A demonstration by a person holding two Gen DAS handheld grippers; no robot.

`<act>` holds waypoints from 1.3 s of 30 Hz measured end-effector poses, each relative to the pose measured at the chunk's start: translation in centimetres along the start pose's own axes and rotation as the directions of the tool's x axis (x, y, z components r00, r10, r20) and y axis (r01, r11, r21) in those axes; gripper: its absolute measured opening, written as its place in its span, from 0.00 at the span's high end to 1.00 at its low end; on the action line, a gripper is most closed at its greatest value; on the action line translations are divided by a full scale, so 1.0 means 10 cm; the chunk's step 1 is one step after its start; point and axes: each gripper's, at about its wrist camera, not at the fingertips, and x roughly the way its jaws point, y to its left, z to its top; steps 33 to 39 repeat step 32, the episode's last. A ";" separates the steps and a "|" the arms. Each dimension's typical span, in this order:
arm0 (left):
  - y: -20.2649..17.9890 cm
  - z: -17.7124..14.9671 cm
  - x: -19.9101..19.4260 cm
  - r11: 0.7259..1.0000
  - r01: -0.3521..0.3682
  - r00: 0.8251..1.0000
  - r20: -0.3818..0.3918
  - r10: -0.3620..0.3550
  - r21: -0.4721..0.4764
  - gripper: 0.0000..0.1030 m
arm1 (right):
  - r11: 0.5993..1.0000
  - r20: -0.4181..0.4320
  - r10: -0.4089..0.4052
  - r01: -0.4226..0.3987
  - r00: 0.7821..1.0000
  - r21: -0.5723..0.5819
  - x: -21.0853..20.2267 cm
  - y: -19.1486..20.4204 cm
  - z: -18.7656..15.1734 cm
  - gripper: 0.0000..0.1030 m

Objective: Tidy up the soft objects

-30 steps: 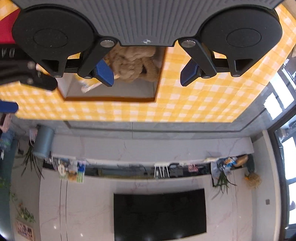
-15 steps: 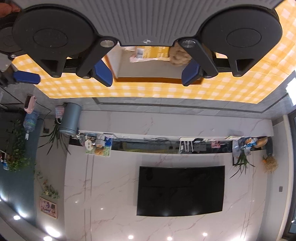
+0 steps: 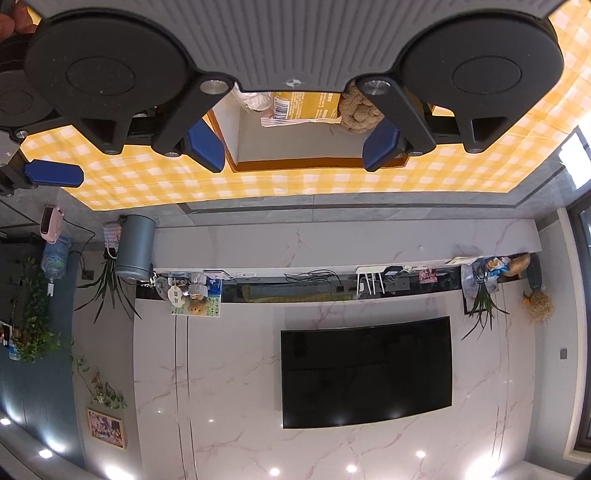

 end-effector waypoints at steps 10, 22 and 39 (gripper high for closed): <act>-0.05 -0.05 0.00 1.000 -0.021 1.000 -0.005 0.021 -0.009 0.09 | 1.000 -0.012 -0.001 0.001 1.000 0.005 -0.02 -0.02 -0.04 0.03; -0.05 -0.05 0.01 1.000 -0.013 1.000 -0.012 0.013 0.000 0.10 | 1.000 -0.026 0.004 -0.003 1.000 0.026 -0.02 -0.05 -0.06 0.03; -0.06 -0.06 0.01 1.000 -0.014 1.000 -0.015 0.014 0.005 0.10 | 1.000 -0.032 0.003 -0.002 0.999 0.027 0.00 -0.05 -0.05 0.03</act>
